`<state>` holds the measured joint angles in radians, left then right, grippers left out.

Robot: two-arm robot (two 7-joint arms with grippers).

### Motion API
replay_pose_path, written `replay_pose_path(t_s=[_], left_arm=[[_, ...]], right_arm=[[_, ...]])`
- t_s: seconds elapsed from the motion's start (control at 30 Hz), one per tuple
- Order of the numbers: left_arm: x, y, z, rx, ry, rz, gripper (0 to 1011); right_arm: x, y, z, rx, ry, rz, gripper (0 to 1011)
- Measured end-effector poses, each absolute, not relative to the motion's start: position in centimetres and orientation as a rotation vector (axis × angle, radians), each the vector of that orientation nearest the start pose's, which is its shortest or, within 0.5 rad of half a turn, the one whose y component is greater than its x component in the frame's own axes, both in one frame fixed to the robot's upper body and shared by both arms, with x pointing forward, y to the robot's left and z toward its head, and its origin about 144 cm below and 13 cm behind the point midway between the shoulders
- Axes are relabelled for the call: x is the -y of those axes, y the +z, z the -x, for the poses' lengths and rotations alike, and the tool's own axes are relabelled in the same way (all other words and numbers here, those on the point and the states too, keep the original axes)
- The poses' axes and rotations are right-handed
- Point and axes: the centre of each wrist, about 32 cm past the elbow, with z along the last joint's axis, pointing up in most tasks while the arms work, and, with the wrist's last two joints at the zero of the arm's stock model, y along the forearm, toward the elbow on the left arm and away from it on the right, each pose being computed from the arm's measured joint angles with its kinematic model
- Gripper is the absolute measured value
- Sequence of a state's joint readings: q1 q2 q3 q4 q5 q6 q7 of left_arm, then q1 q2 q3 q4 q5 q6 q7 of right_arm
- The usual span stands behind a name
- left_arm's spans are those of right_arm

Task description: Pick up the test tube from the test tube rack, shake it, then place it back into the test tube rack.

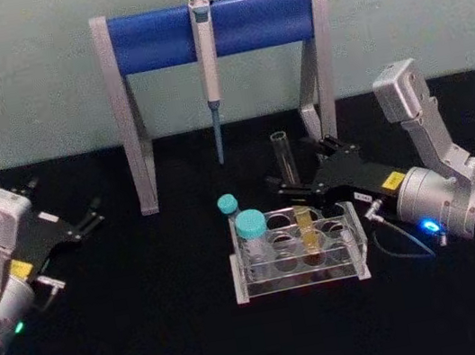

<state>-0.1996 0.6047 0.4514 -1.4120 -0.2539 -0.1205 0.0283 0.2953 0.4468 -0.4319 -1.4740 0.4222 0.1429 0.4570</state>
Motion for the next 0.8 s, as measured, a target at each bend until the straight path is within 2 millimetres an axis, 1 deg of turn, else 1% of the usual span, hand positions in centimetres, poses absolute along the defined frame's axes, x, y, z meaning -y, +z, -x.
replay_pose_path(t_s=[0.07,0.1,0.13,0.2,0.3,0.37,0.4,0.43,0.47,0.53,0.57,0.63,0.67,0.77,0.8], left_arm=[[-30.96,113.98,-48.86,0.285,1.248,-0.304,1001],[-30.97,113.98,-48.86,0.285,1.248,-0.304,1001],[-30.97,113.98,-48.86,0.285,1.248,-0.304,1001],[-30.97,113.98,-48.86,0.285,1.248,-0.305,1001],[-30.97,113.98,-48.86,0.285,1.248,-0.304,1001],[-30.97,113.98,-48.86,0.285,1.248,-0.304,1001],[-30.97,113.98,-48.86,0.285,1.248,-0.304,1001],[-30.97,113.98,-48.86,0.285,1.248,-0.304,1001],[-30.97,113.98,-48.86,0.285,1.248,-0.304,1001],[-30.97,113.98,-48.86,0.285,1.248,-0.304,1001],[-30.97,113.98,-48.86,0.285,1.248,-0.304,1001],[-30.97,113.98,-48.86,0.285,1.248,-0.304,1001],[-30.97,113.98,-48.86,0.285,1.248,-0.304,1001],[-30.97,113.98,-48.86,0.285,1.248,-0.304,1001],[-30.97,113.98,-48.86,0.285,1.248,-0.305,1001]], right_arm=[[24.69,118.51,-51.8,-0.037,-0.779,0.167,1000],[24.69,118.51,-51.8,-0.036,-0.779,0.167,977],[24.69,118.51,-51.8,-0.036,-0.779,0.167,977],[24.7,118.51,-51.79,-0.036,-0.779,0.167,908],[24.7,118.51,-51.79,-0.036,-0.779,0.167,862],[24.7,118.51,-51.78,-0.036,-0.779,0.167,792],[24.69,118.51,-51.78,-0.036,-0.779,0.167,784],[24.69,118.51,-51.78,-0.036,-0.779,0.167,754],[24.69,118.51,-51.78,-0.036,-0.779,0.167,700],[24.69,118.51,-51.77,-0.036,-0.779,0.167,658],[24.69,118.51,-51.77,-0.035,-0.779,0.167,600],[24.68,118.5,-51.77,-0.035,-0.779,0.167,559],[24.68,118.5,-51.76,-0.035,-0.779,0.167,497],[24.68,118.49,-51.76,-0.035,-0.78,0.166,413],[24.69,118.49,-51.76,-0.035,-0.78,0.167,370]])
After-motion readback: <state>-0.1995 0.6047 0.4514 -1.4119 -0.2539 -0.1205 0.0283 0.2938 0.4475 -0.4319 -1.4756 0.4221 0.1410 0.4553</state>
